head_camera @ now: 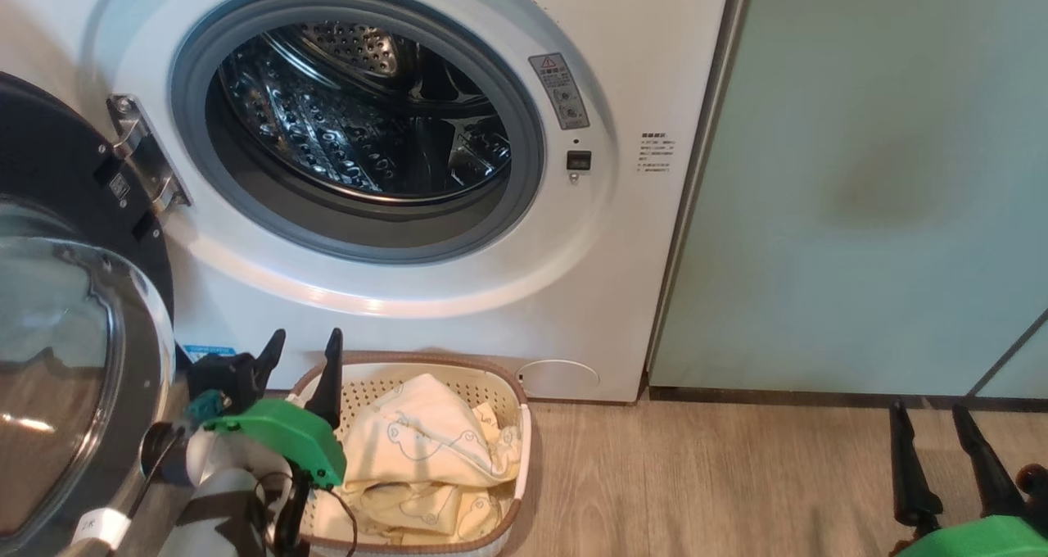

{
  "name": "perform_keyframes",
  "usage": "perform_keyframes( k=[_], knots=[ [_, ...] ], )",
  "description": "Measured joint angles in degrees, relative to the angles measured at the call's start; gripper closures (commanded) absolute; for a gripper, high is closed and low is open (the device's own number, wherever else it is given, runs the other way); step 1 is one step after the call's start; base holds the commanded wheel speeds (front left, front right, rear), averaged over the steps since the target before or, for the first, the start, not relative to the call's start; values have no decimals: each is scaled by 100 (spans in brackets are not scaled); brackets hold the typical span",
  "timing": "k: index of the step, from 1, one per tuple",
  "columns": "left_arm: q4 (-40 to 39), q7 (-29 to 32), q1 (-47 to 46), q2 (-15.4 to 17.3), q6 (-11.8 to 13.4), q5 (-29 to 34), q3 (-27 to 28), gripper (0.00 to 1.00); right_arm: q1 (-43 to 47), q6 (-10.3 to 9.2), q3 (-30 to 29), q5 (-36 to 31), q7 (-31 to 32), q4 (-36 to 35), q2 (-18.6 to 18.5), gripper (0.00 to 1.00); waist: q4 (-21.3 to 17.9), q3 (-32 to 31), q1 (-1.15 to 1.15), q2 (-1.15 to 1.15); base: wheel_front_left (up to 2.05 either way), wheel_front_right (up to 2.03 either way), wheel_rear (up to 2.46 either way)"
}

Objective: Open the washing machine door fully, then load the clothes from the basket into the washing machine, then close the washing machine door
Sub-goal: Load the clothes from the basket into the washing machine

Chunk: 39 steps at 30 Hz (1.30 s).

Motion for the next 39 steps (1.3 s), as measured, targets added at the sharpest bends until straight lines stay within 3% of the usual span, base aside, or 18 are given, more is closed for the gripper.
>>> perform_keyframes(
  k=[17,32,39],
  knots=[
    [275,0,15,-14,0,0,-64,0,4,0,45,0,0,-3,4,0,-38,-35,0,0,0,0,0],
    [1982,2,-25,-1,-43,-157,-360,0,-31,0,246,10,0,-5,-14,0,-621,215,0,0,0,0,0],
    [2670,9,-481,44,-44,-278,-480,0,-163,0,244,10,0,-57,-9,0,-755,580,0,0,0,0,0]
  ],
)
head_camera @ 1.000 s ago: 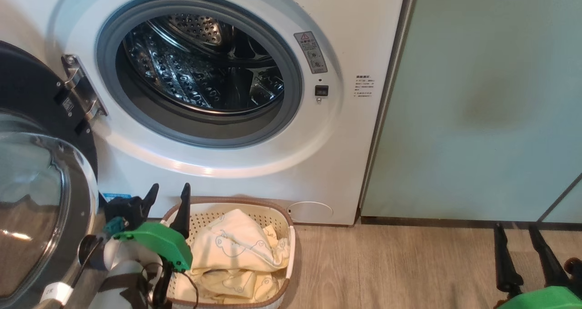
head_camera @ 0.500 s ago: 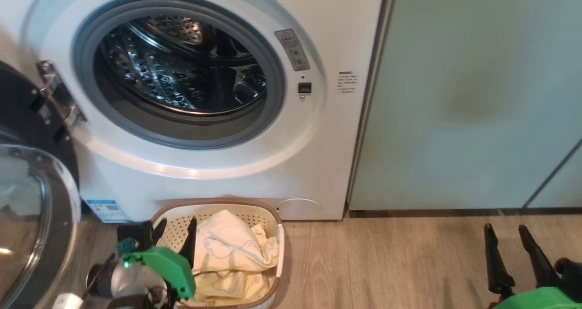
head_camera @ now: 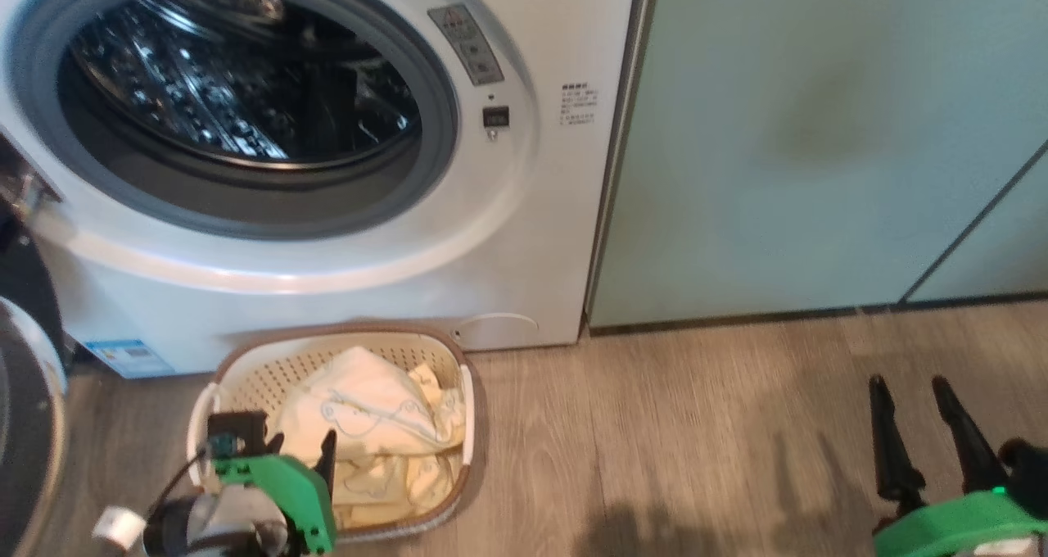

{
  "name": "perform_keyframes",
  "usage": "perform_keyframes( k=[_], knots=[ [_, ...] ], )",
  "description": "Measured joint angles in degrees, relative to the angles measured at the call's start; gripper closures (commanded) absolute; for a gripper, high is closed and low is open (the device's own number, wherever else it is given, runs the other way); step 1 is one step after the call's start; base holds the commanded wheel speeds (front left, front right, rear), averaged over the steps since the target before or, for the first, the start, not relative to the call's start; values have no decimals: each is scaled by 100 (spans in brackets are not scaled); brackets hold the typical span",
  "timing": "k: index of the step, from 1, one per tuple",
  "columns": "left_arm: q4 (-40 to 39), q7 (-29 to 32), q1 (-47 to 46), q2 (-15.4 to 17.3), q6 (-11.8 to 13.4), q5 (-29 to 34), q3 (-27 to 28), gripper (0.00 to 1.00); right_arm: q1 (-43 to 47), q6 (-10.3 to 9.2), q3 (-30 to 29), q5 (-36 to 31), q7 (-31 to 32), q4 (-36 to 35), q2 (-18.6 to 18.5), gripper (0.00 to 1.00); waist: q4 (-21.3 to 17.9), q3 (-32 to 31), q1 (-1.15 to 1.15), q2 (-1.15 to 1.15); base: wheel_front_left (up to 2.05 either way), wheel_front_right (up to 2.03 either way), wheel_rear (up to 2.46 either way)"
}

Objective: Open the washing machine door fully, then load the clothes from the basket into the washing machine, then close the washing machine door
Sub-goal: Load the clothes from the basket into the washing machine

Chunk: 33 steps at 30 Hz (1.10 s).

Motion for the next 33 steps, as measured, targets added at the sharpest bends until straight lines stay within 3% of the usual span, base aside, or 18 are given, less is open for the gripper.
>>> perform_keyframes(
  k=[13,33],
  knots=[
    [925,569,-1243,355,-1,-523,-621,0,-743,0,84,-3,0,-147,148,0,-132,1138,1,0,0,0,0],
    [1240,1311,-2703,917,-2,-790,-1370,0,-1677,0,125,-10,-1,-368,354,0,-250,2947,1,0,0,0,0]
  ],
)
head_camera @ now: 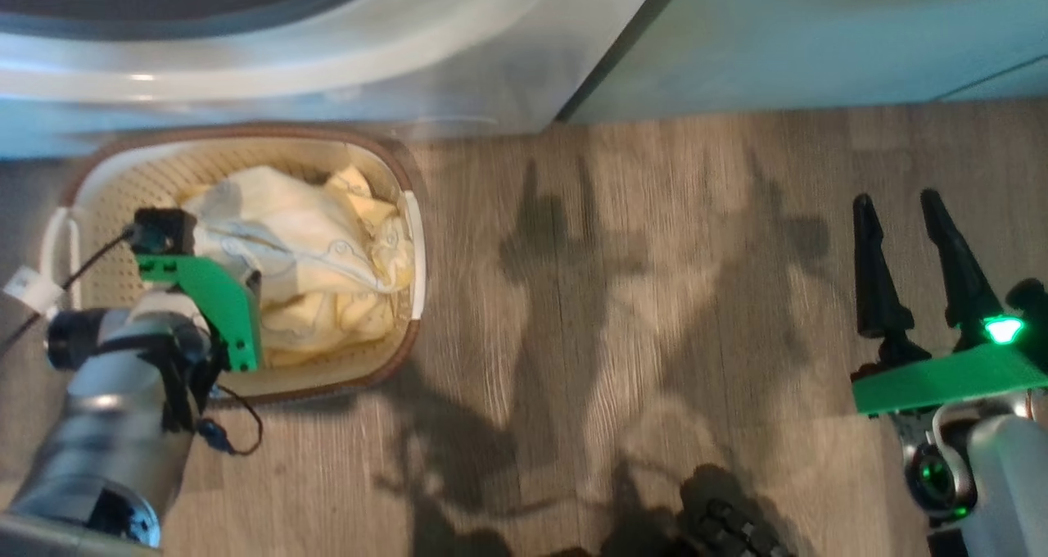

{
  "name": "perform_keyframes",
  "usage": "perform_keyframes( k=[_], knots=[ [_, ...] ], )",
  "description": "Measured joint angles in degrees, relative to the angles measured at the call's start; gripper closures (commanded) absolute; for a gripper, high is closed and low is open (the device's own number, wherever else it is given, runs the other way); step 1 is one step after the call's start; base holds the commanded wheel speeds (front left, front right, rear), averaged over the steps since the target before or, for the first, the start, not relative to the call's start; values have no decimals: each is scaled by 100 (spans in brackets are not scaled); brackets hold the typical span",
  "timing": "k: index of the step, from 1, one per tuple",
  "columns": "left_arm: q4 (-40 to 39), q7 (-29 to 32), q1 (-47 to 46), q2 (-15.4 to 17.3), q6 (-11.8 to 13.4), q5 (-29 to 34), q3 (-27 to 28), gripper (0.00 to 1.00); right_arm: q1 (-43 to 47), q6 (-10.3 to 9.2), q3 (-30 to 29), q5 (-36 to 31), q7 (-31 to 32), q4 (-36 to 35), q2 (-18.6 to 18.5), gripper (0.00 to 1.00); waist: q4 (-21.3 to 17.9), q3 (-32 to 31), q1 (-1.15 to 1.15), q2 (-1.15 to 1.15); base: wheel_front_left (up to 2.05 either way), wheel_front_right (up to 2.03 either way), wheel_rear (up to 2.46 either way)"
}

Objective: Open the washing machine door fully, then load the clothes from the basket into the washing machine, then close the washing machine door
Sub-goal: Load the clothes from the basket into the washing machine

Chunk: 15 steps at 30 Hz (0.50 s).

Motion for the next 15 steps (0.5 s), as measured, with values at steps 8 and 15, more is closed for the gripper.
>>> perform_keyframes(
  k=[8,15],
  knots=[
    [42,25,-459,167,0,-66,-175,0,-280,0,1,-40,0,-68,35,0,-82,638,0,0,0,0,0],
    [42,23,-901,270,0,-200,-344,0,-420,0,32,-49,0,-110,48,0,-117,1079,0,0,0,0,0]
  ],
)
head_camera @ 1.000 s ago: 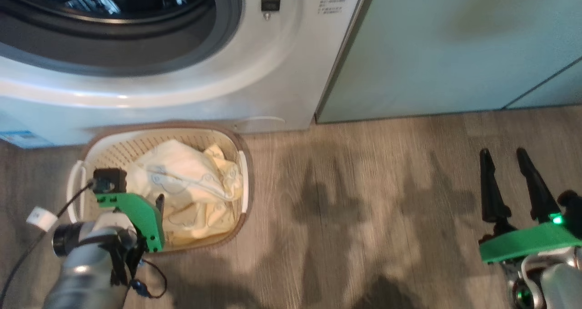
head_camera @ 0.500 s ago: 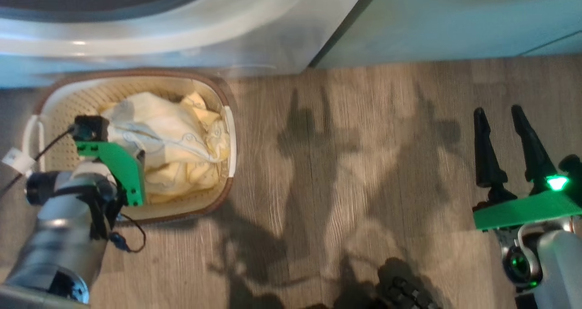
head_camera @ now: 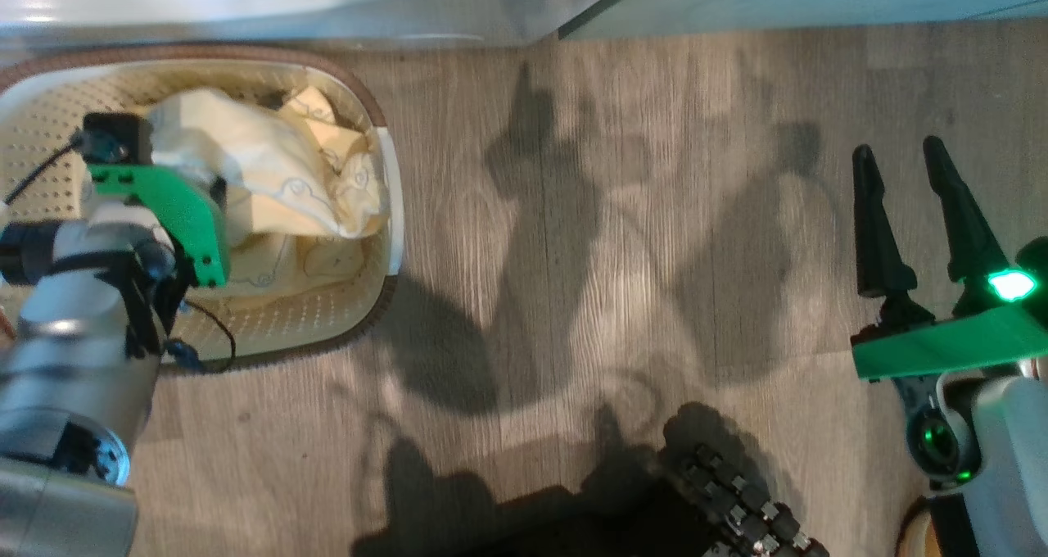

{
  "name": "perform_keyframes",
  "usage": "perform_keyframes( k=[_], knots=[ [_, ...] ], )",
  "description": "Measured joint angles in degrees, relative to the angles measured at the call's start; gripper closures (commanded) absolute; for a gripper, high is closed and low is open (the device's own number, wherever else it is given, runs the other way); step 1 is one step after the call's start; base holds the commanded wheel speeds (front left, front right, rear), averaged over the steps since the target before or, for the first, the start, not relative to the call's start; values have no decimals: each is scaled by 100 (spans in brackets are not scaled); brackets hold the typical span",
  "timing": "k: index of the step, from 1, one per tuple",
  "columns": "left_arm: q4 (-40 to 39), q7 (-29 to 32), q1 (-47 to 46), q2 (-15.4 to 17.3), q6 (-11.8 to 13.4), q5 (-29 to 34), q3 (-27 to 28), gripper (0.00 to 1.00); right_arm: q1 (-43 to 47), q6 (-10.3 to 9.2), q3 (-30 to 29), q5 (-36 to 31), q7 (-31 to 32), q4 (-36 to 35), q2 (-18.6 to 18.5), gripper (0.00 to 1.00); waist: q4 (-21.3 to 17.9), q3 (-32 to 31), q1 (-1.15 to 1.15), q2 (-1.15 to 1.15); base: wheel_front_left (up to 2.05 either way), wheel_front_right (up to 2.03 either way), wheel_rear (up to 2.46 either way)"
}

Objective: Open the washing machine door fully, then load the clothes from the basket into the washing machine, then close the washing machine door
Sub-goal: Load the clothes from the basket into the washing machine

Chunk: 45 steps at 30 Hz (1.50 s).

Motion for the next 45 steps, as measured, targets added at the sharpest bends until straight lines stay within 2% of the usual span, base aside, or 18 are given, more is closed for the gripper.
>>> perform_keyframes(
  k=[6,13,17,18,19,20,21,22,30,37,45],
  knots=[
    [16,3,-267,80,4,-125,18,0,-165,0,30,0,0,-54,5,0,-13,299,0,0,0,0,0],
    [45,162,-432,182,254,-192,29,0,-199,0,44,-49,-1,-130,9,0,-43,605,-1,0,0,0,0],
    [59,281,-540,226,258,-193,24,0,-226,0,40,-49,-1,-180,9,0,-54,750,-1,0,0,0,0],
    [62,294,-567,247,257,-197,24,22,-256,0,38,-49,-1,-180,9,0,-62,784,0,0,0,0,0],
    [70,324,-602,259,256,-210,20,22,-284,0,35,-49,-1,-183,9,0,-70,813,0,0,0,0,0],
    [74,330,-621,270,255,-209,5,56,-296,0,33,-49,-1,-193,9,0,-77,835,0,0,0,0,0],
    [74,330,-632,277,255,-209,-2,84,-299,0,31,-49,-1,-193,9,0,-83,852,0,0,0,0,0],
    [77,330,-636,278,253,-209,-5,100,-297,0,29,-49,-1,-191,9,0,-86,862,0,0,0,0,0],
    [110,265,-605,254,155,-248,-43,100,-297,0,0,-51,-1,-167,9,0,-45,745,-1,0,0,0,0],
    [121,-233,-393,62,99,-367,-46,100,-283,0,-34,-49,-1,-102,10,0,61,403,-1,0,0,0,0],
    [124,-777,69,-237,20,-610,-30,100,-230,0,-44,-49,-1,20,0,0,228,-278,-1,1,0,0,0]
  ],
)
